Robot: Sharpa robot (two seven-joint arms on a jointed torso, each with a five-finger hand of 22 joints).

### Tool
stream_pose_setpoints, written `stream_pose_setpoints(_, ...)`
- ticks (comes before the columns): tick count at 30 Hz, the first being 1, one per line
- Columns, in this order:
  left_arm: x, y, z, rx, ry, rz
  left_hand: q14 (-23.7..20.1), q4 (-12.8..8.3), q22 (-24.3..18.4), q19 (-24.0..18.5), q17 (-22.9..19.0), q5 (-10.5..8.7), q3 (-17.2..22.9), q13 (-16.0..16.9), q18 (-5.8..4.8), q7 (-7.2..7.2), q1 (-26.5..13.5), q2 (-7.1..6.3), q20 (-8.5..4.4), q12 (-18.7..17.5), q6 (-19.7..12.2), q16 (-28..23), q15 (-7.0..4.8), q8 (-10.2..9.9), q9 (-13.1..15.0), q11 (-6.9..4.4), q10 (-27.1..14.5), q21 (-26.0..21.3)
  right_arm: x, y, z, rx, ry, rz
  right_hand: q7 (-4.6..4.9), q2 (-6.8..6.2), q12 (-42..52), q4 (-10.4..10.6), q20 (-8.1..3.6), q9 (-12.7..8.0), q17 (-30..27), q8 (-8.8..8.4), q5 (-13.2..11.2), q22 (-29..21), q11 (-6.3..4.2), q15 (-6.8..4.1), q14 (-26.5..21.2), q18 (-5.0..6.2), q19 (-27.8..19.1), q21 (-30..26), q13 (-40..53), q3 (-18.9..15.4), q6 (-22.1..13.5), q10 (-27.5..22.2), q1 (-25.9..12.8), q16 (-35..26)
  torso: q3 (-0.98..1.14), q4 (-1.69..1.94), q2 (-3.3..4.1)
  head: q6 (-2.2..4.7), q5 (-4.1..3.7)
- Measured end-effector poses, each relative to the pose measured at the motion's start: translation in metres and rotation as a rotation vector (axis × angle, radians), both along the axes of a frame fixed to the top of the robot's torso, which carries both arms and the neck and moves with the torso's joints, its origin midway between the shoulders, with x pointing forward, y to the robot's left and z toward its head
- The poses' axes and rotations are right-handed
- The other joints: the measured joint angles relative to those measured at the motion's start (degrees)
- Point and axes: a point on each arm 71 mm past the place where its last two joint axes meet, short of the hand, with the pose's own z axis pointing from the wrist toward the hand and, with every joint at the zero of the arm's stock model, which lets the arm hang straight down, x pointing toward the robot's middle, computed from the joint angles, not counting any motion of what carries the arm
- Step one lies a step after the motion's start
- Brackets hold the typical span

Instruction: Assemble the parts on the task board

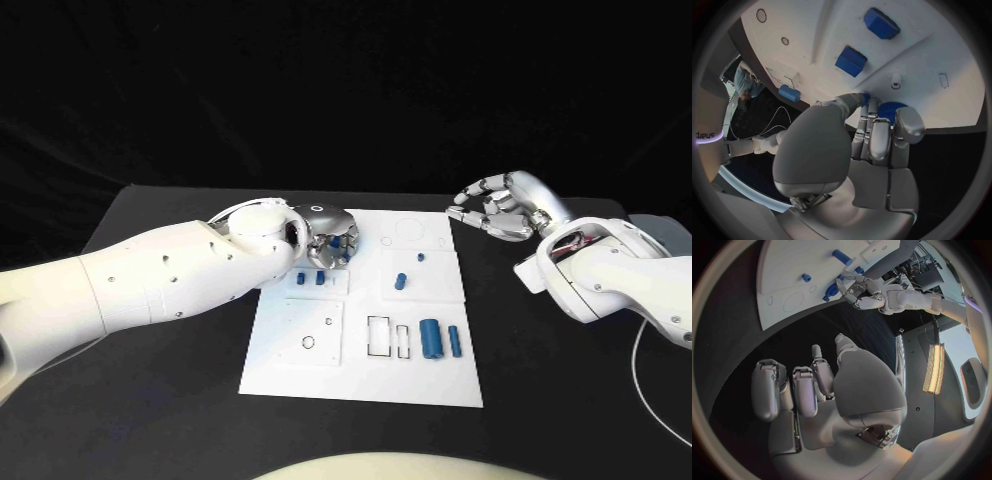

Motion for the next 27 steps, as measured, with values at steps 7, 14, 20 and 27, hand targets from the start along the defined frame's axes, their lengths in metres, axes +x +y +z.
stream_pose_setpoints(7, 0.0001, -0.0002, 0.0004, 0.0, -0.003, -0.002, 0.0, -1.4, 0.5, 0.1, -0.3, 0.0, 2.1, -1.5, 0.01, 0.28, 0.1, 0.13, -0.06, -3.7, 1.9, 0.0, 0.0, -0.9, -0.5, 0.26, 3.1, 0.4, 0.0, 0.0001, 0.0, 0.0, 0.0, 0.0, 0.0, 0.0, 0.0, 0.0, 0.0, 0.0, 0.0, 0.0, 0.0, 0.0, 0.0, 0.0, 0.0, 0.0, 0.0, 0.0, 0.0, 0.0, 0.0, 0.0, 0.0, 0.0, 0.0, 0.0, -0.02, 0.06, -0.05)
stream_pose_setpoints(14, -0.0005, 0.0, -0.0002, -0.008, -0.011, -0.004, 0.0, -2.0, 0.8, 0.1, -0.5, 0.0, 2.7, -2.3, 0.01, 0.41, -0.6, 0.18, -0.06, -6.2, 2.6, 0.3, 0.0, -1.3, -0.8, 0.36, 4.7, 0.8, 0.0, 0.0002, 0.0, 0.0, 0.0, 0.001, 0.0, 0.0, 0.0, 0.0, 0.0, 0.0, 0.0, 0.24, 0.0, 0.0, 0.0, 0.0, 0.0, 0.0, 0.0, 0.0, 0.0, 0.0, 0.0, 0.0, 0.0, 0.0, -0.02, 0.04, -0.03, 0.23, -0.08)
stream_pose_setpoints(20, -0.0034, 0.0027, -0.0009, -0.024, -0.017, -0.006, 0.0, -2.0, 1.0, 0.1, -0.5, 0.0, 2.7, -2.5, 0.01, 0.42, -1.2, 0.05, -0.06, -6.9, 2.6, 0.3, 0.0, -1.6, -0.8, 0.41, 5.0, 0.8, 0.0003, -0.0002, -0.0001, -0.001, 0.0, 0.0, 0.0, 0.0, 0.0, 0.0, 0.0, 0.0, 0.0, 0.24, 0.0, 0.0, 0.0, 0.0, 0.0, 0.0, 0.0, 0.0, 0.0, 0.0, 0.0, 0.0, 0.0, 0.0, -0.04, 0.07, -0.03, 0.42, -0.08)
stream_pose_setpoints(27, -0.0082, 0.007, 0.0064, -0.061, -0.031, -0.007, 0.2, -2.0, 1.0, 0.1, -0.6, 0.0, 2.7, -2.5, 0.01, 0.42, -1.5, -0.25, -0.06, -7.6, 3.0, 0.3, 0.21, -1.9, -0.9, 0.47, 5.3, 0.8, 0.0008, -0.001, -0.0002, -0.002, 0.0, -0.003, 0.0, 0.0, 0.0, 0.0, 0.0, 0.0, 0.0, 0.23, 0.0, 0.0, 0.0, 0.0, 0.0, 0.0, 0.0, 0.0, 0.0, 0.0, 0.0, 0.0, 0.0, 0.0, -0.05, 0.04, -0.03, 0.64, -0.11)
